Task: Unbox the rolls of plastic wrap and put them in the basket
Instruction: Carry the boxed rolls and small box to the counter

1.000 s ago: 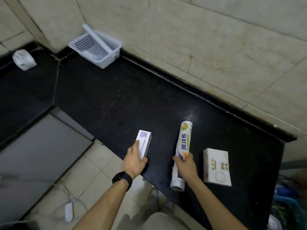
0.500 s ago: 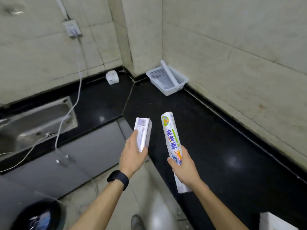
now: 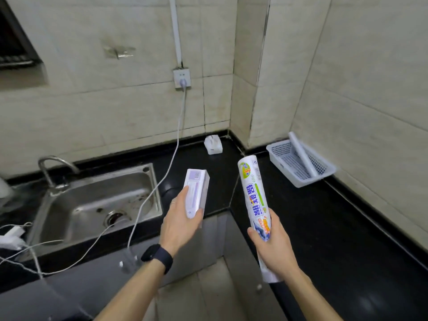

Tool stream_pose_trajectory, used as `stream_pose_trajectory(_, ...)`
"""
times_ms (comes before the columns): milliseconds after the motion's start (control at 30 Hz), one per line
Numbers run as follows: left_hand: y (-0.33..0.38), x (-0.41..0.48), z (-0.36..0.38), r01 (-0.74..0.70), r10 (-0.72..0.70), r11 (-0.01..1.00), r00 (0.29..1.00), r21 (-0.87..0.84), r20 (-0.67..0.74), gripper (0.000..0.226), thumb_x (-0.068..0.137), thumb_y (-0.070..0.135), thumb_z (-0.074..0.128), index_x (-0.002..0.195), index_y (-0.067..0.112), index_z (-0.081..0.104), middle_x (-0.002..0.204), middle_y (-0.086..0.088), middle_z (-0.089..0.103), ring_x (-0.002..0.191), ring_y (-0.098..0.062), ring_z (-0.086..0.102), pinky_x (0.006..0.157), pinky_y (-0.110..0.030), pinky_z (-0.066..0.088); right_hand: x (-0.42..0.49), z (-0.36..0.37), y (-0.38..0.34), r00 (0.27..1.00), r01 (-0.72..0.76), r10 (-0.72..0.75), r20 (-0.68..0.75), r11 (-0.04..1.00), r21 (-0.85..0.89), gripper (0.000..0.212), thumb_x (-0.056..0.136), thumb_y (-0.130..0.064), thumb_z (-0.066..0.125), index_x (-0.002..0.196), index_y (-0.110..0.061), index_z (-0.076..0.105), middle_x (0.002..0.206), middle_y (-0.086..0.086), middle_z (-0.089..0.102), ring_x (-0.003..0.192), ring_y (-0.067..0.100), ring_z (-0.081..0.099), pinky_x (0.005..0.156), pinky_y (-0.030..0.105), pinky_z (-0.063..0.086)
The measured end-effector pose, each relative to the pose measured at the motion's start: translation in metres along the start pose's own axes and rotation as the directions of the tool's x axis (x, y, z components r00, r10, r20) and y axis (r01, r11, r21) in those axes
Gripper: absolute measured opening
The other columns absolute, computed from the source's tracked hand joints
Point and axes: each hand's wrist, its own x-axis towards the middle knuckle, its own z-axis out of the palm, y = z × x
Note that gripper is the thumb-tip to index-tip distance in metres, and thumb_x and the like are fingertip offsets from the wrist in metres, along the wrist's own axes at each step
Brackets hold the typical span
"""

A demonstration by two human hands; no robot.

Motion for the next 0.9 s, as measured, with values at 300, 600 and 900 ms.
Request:
stream_pose_trajectory(300, -0.020, 0.097, 0.049, 0.047, -0.043, 0.998, 0.995, -0.035, 0.091, 0.074, 0.081, 0.050, 0.060, 0.144, 0.047, 0.020, 0.139, 0.001, 0.048, 0.116, -0.023, 0.056, 0.082, -0.033, 0.043, 0.085, 0.030, 0.028, 0.990, -0.136, 0.131, -0.061, 0.988, -0.078, 0.059, 0.079, -0.044, 0.073, 0.129, -0.052, 0.041, 0.111, -0.022, 0.062, 0.096, -0.003, 0.063, 0.073, 0.022, 0.054)
stream_pose_trajectory(600, -0.008, 0.213, 0.143, 0.128, -0.140, 0.990, 0.949, 0.060, 0.284, 0.075, 0.083, 0.047, 0.059, 0.149, 0.039, 0.022, 0.143, -0.003, 0.046, 0.121, -0.027, 0.054, 0.094, -0.039, 0.046, 0.207, 0.039, 0.093, 0.945, -0.327, 0.326, -0.042, 0.920, -0.217, 0.056, 0.084, -0.043, 0.069, 0.133, -0.034, 0.045, 0.117, -0.010, 0.062, 0.096, 0.008, 0.063, 0.074, 0.032, 0.053)
stream_pose_trajectory(900, -0.010, 0.283, 0.228, 0.248, -0.270, 0.963, 0.844, 0.110, 0.463, 0.076, 0.085, 0.040, 0.061, 0.150, 0.032, 0.023, 0.137, -0.006, 0.046, 0.117, -0.028, 0.055, 0.096, -0.037, 0.048, 0.300, 0.056, 0.139, 0.852, -0.520, 0.519, -0.073, 0.821, -0.237, 0.080, 0.085, -0.042, 0.071, 0.147, -0.018, 0.027, 0.120, 0.007, 0.061, 0.106, 0.023, 0.058, 0.078, 0.040, 0.056)
